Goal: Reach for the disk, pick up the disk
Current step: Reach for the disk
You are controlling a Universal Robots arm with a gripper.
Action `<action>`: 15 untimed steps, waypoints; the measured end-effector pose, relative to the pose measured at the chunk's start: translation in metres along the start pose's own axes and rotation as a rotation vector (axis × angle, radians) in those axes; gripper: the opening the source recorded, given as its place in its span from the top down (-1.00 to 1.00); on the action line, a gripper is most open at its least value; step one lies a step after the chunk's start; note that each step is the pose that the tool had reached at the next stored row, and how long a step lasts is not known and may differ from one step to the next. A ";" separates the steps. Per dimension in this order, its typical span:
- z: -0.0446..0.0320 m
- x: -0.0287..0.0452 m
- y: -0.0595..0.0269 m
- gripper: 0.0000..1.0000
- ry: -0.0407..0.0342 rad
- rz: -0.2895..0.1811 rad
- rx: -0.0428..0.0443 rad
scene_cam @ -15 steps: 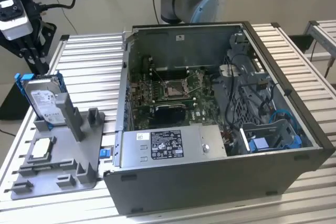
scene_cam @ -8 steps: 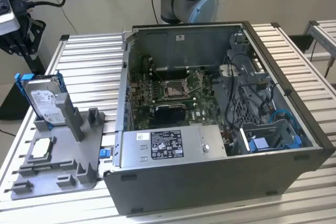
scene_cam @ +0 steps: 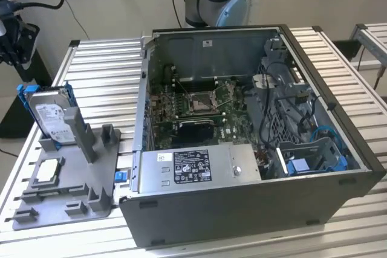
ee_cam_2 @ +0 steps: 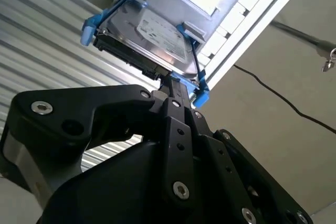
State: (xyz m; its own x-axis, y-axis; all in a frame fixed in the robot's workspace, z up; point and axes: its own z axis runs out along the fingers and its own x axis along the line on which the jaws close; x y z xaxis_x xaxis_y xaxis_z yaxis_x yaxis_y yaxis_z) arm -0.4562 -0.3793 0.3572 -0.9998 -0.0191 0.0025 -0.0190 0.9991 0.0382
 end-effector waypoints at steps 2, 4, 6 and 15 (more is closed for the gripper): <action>0.0002 0.0039 0.0004 1.00 0.0010 0.000 0.0000; 0.0002 0.0049 0.0004 1.00 0.0011 0.000 0.0000; 0.0003 0.0049 0.0004 1.00 0.0010 0.000 -0.0001; 0.0002 0.0051 0.0004 1.00 0.0019 -0.020 0.0001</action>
State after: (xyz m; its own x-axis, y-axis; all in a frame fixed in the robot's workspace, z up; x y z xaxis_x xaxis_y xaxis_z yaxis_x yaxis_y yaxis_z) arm -0.4613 -0.3790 0.3570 -0.9992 -0.0396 0.0036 -0.0394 0.9985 0.0382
